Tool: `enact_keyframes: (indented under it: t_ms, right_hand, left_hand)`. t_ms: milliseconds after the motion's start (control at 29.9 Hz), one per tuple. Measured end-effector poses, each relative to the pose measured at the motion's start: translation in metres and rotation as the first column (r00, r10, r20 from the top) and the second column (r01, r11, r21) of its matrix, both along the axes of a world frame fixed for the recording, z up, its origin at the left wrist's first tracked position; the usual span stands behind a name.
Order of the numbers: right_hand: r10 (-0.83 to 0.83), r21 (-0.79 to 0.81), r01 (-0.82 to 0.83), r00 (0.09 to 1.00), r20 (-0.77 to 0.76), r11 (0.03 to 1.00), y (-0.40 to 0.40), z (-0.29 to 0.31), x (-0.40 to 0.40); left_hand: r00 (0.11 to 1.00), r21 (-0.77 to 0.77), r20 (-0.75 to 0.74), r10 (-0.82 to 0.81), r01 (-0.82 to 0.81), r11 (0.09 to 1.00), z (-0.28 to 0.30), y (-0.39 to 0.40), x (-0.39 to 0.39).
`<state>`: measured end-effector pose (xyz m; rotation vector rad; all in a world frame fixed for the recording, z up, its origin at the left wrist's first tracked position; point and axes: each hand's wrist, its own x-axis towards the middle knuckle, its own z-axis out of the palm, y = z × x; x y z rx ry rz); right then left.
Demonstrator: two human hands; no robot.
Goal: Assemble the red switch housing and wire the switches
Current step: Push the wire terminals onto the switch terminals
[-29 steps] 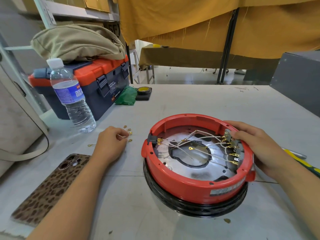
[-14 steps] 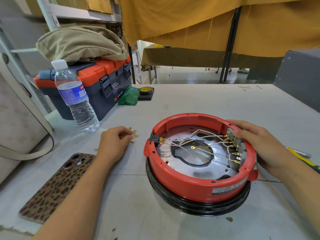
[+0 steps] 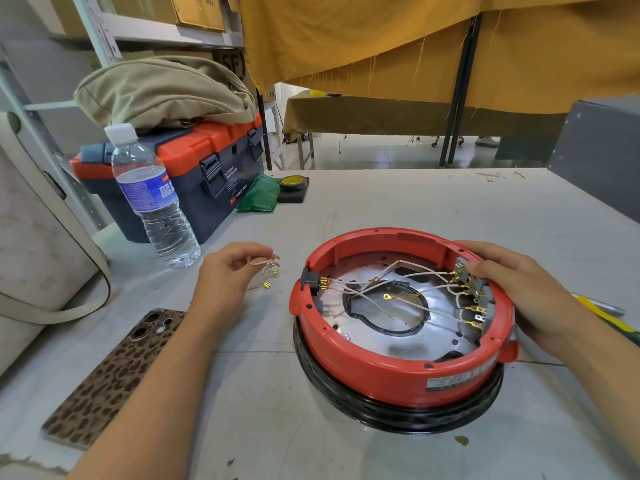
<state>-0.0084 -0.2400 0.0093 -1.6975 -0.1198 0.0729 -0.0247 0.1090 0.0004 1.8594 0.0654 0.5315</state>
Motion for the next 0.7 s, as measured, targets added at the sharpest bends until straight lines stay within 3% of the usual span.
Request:
enact_keyframes:
  t_ms: [167, 468, 702]
  right_hand:
    - [0.007, -0.001, -0.007, 1.0, 0.002, 1.0, -0.001, -0.002, 0.002]
    - [0.009, -0.012, -0.009, 1.0, 0.015, 1.0, -0.001, -0.001, 0.0]
    - [-0.061, -0.039, 0.062, 0.998, 0.019, 0.997, 0.006, 0.002, -0.002]
  left_hand:
    - [0.997, -0.04, 0.043, -0.069, 0.071, 0.997, 0.005, -0.004, -0.003]
    - [0.994, -0.282, 0.025, -0.103, 0.106, 0.953, 0.008, -0.013, -0.006]
    - [0.973, -0.262, 0.026, -0.229, 0.228, 0.938, 0.023, -0.023, -0.008]
